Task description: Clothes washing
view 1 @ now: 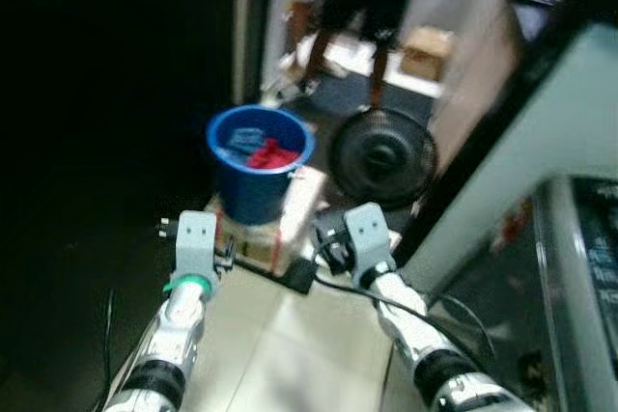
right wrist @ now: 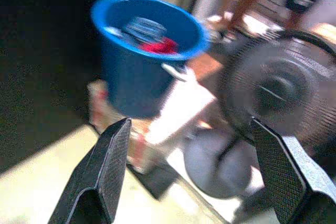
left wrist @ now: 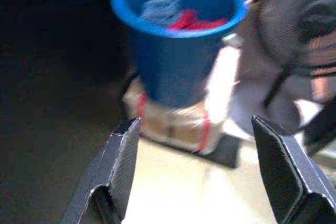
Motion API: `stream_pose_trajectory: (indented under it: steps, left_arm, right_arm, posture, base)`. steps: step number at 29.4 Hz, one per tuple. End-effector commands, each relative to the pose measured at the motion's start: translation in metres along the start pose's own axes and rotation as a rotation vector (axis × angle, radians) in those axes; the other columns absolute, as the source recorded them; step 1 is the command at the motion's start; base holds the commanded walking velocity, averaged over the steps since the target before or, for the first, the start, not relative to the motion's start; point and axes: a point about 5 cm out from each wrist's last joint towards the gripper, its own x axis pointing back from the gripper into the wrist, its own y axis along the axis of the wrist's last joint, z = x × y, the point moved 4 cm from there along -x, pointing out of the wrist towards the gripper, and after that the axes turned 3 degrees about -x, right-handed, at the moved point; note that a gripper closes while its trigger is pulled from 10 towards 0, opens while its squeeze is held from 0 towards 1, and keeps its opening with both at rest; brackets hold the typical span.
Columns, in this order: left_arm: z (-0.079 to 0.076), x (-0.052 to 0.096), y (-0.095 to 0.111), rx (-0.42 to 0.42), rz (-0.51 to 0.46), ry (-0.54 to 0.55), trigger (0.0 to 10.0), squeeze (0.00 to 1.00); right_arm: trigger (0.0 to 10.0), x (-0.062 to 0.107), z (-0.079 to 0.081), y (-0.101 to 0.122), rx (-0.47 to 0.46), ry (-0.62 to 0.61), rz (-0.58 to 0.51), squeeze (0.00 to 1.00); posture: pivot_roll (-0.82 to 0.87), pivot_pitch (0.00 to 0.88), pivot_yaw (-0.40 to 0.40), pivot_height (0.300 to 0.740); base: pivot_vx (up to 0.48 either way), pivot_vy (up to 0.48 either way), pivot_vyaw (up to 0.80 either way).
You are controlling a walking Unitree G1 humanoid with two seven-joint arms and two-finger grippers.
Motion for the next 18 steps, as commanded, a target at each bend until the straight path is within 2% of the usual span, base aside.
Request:
stream_pose_trajectory:
  steps: [1,18]
  left_arm:
    - [0.0014,0.0020,-0.0060,-0.011,0.016,-0.001,10.0,0.00]
    - [0.0042,0.0053,-0.0104,-0.007,0.019,0.017,10.0,0.00]
  right_arm:
    - [10.0,-0.0023,0.0019,0.0029,-0.006,0.004,-0.005,0.00]
    - [10.0,-0.0001,0.0056,-0.0017,-0.011,0.018,0.009,0.00]
  posture:
    - [0.16,0.000,-0.122,0.740]
    - [0.16,0.000,-0.130,0.740]
  base:
    - [0.461,0.000,0.00]
    - [0.458,0.000,0.00]
